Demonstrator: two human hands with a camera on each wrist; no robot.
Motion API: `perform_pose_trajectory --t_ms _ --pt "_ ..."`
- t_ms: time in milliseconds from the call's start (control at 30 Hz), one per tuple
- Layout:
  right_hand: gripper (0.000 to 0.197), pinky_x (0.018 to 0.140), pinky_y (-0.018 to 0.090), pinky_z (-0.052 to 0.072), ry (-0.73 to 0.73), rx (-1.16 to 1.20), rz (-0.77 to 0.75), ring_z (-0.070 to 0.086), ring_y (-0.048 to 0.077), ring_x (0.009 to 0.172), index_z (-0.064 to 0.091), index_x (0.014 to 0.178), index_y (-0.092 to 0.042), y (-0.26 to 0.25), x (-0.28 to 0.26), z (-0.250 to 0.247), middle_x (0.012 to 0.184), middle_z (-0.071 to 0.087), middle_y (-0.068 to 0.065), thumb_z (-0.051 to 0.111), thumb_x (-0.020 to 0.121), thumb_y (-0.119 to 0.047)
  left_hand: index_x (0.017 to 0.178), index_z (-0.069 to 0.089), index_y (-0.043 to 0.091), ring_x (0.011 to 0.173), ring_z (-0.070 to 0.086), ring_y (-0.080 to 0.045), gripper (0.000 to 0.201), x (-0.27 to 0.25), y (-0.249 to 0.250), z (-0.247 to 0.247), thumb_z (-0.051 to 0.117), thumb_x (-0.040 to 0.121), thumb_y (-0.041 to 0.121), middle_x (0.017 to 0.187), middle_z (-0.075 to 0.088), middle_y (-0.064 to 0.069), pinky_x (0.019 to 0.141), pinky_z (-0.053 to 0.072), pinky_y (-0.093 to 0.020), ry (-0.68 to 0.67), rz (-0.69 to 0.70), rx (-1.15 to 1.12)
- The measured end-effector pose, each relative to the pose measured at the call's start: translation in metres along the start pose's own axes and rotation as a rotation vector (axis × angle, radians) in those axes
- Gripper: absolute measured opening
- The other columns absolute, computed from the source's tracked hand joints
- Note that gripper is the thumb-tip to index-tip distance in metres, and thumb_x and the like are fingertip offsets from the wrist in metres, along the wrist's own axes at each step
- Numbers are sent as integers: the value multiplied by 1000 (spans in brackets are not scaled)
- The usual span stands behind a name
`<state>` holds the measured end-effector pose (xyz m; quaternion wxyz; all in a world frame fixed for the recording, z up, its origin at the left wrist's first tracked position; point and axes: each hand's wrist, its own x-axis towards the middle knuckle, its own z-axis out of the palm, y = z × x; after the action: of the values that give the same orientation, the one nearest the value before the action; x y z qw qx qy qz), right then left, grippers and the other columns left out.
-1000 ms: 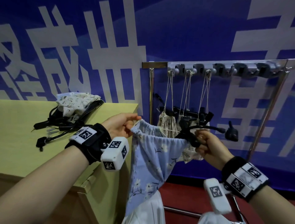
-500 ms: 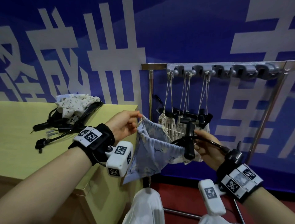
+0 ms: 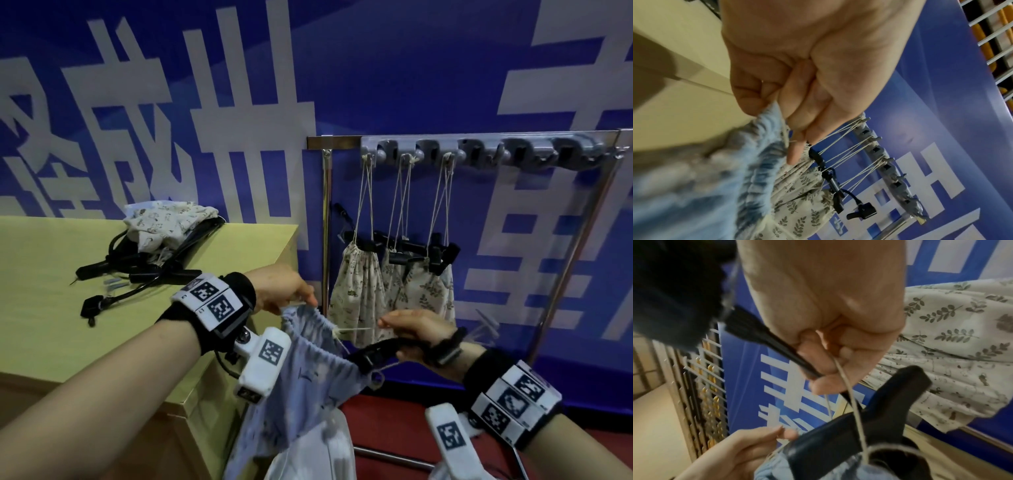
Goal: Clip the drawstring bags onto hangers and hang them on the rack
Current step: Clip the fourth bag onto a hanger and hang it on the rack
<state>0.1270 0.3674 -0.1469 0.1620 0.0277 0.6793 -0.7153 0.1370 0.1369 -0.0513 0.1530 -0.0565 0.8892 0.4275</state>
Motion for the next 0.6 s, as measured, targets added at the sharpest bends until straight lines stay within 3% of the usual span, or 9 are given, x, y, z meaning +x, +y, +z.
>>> perform_pose_trajectory --t_ms 100,167,233,300,433,500,600 --pt "9 37 19 42 101 -33 -170 50 9 38 65 80 -4 8 11 -4 56 52 3 62 88 0 87 70 9 43 37 -8 19 1 -4 2 52 92 11 33 40 13 45 36 -17 -16 30 25" --pt "6 58 22 47 128 -172 -289 58 12 60 68 86 -13 14 14 -8 67 59 -1 70 84 -8 76 64 11 41 34 -8 23 3 -6 1 47 92 9 39 38 11 43 32 -15 -48 56 -22" --pt "19 72 22 44 100 -417 -431 58 5 75 70 93 -29 15 9 -8 86 62 -4 78 78 -21 69 60 11 45 33 -7 28 4 -8 1 44 92 8 48 41 7 46 30 -14 -81 88 -61" --pt "32 71 15 40 -5 -604 -589 56 -5 70 68 104 -36 11 -1 0 89 64 -9 80 75 -28 63 58 10 47 36 -8 30 5 -7 4 45 90 7 54 44 3 48 31 -14 -91 117 -54" --pt "52 63 12 43 -239 -660 -693 60 -2 56 53 133 -31 -7 -16 29 64 69 -4 72 84 -27 57 52 13 45 32 -8 32 2 -3 17 46 88 9 51 42 5 48 27 -18 -130 160 -25" --pt "42 60 16 44 -244 -586 -682 59 3 51 56 130 -25 -15 -17 37 55 65 -2 67 89 -26 56 49 14 45 28 -9 32 1 -1 19 45 87 11 50 37 5 49 24 -22 -122 192 -26" --pt "24 55 18 40 -265 -606 -622 53 4 45 68 112 -20 -21 -11 44 50 60 -3 63 91 -29 55 46 14 48 23 -11 31 -3 1 20 46 86 12 52 31 3 50 22 -24 -110 236 -49"
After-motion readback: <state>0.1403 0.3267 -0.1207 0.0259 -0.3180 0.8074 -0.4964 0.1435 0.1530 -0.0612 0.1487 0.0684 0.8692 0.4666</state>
